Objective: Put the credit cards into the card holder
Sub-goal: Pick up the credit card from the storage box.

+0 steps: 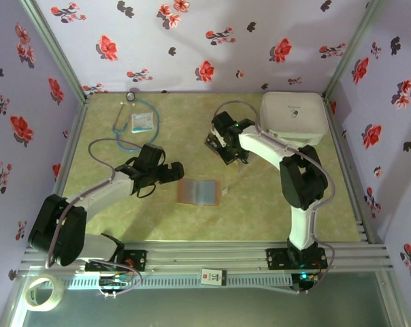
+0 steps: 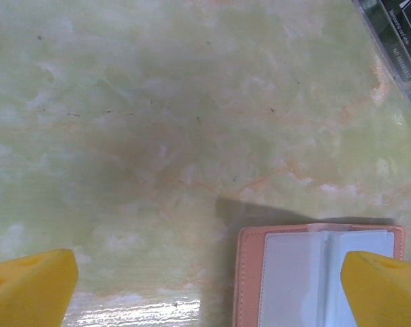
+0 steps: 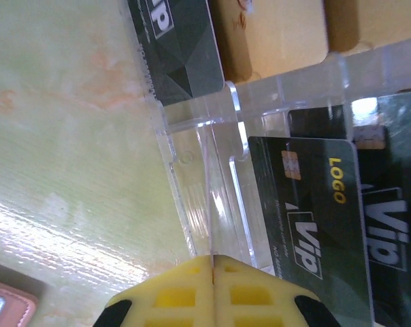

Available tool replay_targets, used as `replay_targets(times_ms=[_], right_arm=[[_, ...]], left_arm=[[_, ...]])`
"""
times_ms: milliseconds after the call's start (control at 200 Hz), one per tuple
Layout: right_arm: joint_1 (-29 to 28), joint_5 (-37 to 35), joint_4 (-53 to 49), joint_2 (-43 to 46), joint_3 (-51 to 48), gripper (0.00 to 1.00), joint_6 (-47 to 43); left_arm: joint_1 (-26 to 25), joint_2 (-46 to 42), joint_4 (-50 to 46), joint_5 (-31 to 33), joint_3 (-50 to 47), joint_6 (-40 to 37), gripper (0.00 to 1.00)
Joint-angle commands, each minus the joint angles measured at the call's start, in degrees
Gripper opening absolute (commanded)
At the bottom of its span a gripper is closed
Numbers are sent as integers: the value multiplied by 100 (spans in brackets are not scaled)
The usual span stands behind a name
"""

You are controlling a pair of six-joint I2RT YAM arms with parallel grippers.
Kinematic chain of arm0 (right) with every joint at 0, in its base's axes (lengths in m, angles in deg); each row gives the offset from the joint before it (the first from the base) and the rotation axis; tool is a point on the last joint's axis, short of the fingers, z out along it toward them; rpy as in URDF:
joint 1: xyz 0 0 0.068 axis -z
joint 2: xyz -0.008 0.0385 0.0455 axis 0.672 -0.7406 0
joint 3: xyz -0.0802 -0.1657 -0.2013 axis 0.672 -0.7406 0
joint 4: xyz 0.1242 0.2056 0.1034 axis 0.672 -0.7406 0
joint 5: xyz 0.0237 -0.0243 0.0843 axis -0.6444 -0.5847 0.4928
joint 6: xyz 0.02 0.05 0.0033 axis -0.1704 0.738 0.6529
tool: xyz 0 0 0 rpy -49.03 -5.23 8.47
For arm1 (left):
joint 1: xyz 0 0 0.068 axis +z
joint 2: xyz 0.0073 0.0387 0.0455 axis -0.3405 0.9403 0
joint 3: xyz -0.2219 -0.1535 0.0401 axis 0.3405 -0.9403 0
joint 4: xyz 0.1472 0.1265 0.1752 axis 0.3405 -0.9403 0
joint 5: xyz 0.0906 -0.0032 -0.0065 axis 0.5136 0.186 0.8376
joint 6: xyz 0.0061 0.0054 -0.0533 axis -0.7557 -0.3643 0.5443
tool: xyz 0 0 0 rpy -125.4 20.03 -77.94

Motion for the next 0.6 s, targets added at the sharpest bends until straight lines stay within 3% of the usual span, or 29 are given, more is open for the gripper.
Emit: replay_targets(times_ms=[0, 250, 595], right_arm=[[-158, -204, -237, 446, 268, 0, -49], [-499, 288, 95, 1248, -98, 0, 797], [-599, 2136, 3820, 3336, -3456, 0, 4018]], left_arm=[[53, 42, -114, -64, 181, -73, 100], [55, 13, -304, -42, 190, -210, 100], [-415, -120, -631, 494, 61, -222, 100]])
